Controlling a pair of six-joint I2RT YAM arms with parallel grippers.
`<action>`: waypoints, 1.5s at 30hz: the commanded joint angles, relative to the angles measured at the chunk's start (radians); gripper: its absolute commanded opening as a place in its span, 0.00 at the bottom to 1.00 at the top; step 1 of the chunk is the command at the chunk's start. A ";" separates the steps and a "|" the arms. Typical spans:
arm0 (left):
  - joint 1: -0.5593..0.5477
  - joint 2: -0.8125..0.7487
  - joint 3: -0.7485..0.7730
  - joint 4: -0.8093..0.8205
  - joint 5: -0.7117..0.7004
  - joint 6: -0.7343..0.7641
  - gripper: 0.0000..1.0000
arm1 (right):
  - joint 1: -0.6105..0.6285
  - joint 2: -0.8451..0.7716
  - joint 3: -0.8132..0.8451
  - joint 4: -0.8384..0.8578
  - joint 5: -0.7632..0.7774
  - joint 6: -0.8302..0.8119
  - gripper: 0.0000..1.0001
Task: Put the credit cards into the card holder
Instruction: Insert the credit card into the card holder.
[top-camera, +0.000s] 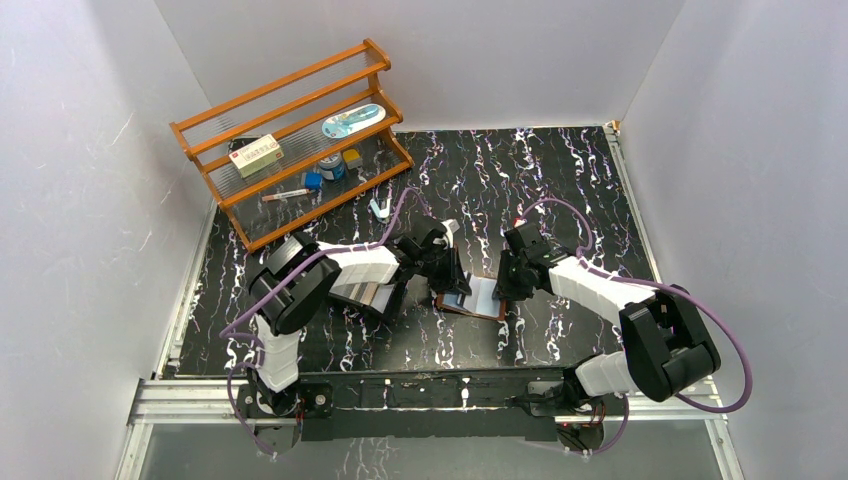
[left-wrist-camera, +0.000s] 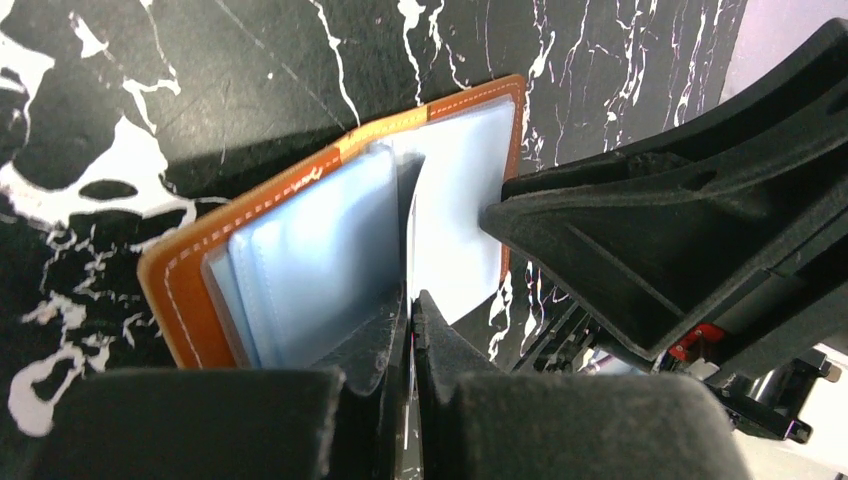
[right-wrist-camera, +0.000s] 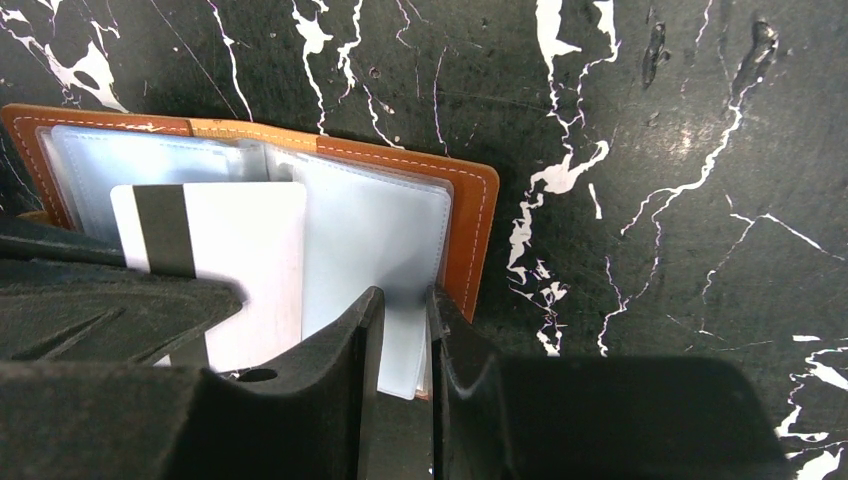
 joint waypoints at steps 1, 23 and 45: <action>-0.005 0.042 0.026 -0.010 -0.021 0.047 0.00 | -0.002 -0.002 -0.024 0.010 -0.013 0.002 0.31; -0.020 0.039 -0.037 0.085 -0.074 -0.005 0.01 | -0.002 -0.040 -0.038 0.059 -0.072 0.084 0.31; -0.043 -0.007 -0.032 -0.048 -0.090 0.016 0.31 | -0.005 -0.030 -0.012 0.050 -0.037 0.087 0.31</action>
